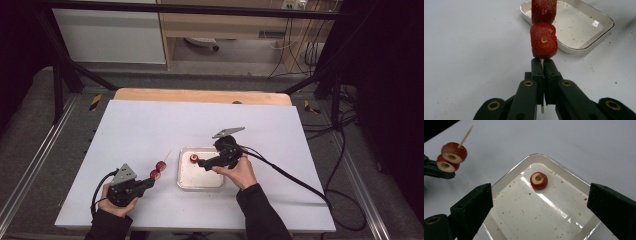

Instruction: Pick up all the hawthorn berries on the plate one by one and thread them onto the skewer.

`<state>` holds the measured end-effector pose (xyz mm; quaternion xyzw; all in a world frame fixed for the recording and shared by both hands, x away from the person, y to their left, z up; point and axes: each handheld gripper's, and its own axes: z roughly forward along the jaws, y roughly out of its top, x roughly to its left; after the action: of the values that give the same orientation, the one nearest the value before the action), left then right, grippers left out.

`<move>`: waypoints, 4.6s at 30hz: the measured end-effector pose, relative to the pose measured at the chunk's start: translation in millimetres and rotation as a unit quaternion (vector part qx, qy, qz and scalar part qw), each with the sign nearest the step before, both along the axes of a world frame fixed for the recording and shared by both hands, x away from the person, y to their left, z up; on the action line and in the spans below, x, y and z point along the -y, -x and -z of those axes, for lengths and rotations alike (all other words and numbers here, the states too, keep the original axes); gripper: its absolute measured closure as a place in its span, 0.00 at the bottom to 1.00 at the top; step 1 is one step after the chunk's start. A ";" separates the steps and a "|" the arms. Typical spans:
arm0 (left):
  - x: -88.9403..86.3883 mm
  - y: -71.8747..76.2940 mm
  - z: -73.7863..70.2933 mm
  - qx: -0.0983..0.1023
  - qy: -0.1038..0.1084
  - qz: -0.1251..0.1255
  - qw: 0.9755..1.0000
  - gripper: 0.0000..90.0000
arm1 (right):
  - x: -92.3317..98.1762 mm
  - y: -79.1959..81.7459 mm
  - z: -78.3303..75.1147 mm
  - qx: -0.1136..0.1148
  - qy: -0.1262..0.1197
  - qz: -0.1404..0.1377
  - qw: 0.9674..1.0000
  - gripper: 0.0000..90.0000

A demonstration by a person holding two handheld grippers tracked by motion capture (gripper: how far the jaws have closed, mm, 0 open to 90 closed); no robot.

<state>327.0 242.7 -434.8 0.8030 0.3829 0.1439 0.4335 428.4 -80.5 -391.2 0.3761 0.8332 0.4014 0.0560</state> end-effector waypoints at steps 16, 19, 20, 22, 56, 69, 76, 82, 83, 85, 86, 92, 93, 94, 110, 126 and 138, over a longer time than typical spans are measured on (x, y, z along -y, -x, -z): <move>-1.8 -2.9 1.9 -0.007 0.001 -0.004 1.000 0.98 | -40.4 -29.4 -1.6 -0.036 0.086 -0.028 0.995 0.12; -2.1 -2.9 1.8 -0.007 0.001 -0.004 1.000 0.98 | -46.7 -33.2 1.1 -0.042 0.101 -0.036 0.993 0.15; -2.0 -3.0 1.9 -0.007 0.001 -0.004 1.000 0.98 | -48.8 -34.5 2.2 -0.045 0.111 -0.038 0.992 0.16; -1.5 -2.7 2.0 -0.006 0.000 -0.003 1.000 0.98 | -52.1 -37.3 4.3 -0.047 0.130 -0.045 0.989 0.21; 0.6 -2.8 3.5 -0.008 -0.003 0.000 1.000 0.98 | -71.4 -61.1 22.7 -0.112 0.178 -0.088 0.974 0.64; 0.5 -2.6 3.3 -0.008 -0.005 0.001 1.000 0.98 | -71.0 -62.3 22.8 -0.121 0.178 -0.078 0.974 0.69; 0.5 -2.6 3.2 -0.006 -0.006 0.002 1.000 0.98 | -70.8 -63.2 21.9 -0.128 0.177 -0.073 0.973 0.70; 0.5 -2.3 3.0 -0.005 -0.005 0.001 1.000 0.98 | -68.0 -61.2 14.3 -0.125 0.164 -0.071 0.976 0.70; 0.5 -2.1 2.9 -0.005 -0.004 0.001 1.000 0.98 | -67.7 -59.9 11.6 -0.126 0.158 -0.067 0.977 0.70; 0.6 -1.9 2.7 -0.005 -0.004 0.001 1.000 0.98 | -64.8 -57.7 5.7 -0.120 0.152 -0.065 0.979 0.70; 0.8 -1.8 2.7 -0.004 -0.003 0.001 1.000 0.98 | -62.7 -56.6 2.6 -0.116 0.150 -0.067 0.980 0.70; 4.1 -0.2 1.8 -0.001 -0.004 0.005 1.000 0.98 | -54.2 -47.7 -13.4 -0.104 0.134 -0.062 0.984 0.70; 4.7 0.0 1.5 -0.001 -0.006 0.006 1.000 0.98 | -53.3 -45.9 -15.1 -0.105 0.130 -0.061 0.984 0.70; 5.3 0.2 1.3 0.000 -0.005 0.007 1.000 0.98 | -51.8 -44.4 -16.4 -0.106 0.131 -0.063 0.984 0.70; 20.6 5.8 -0.6 0.008 -0.002 0.007 1.000 0.98 | -15.3 -16.8 -12.5 -0.081 -0.015 -0.019 0.996 0.70; 45.9 9.4 -2.1 0.015 0.009 -0.012 1.000 0.98 | 26.7 9.1 0.3 -0.048 -0.194 0.053 0.978 0.70; 70.2 10.0 -8.3 0.028 0.016 -0.010 0.999 0.98 | 39.1 18.8 -3.9 -0.018 -0.277 0.085 0.957 0.70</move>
<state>317.0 172.5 -426.5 0.7876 0.3809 0.1643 0.4556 409.7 -119.6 -387.2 0.4535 0.6550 0.6036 -0.0313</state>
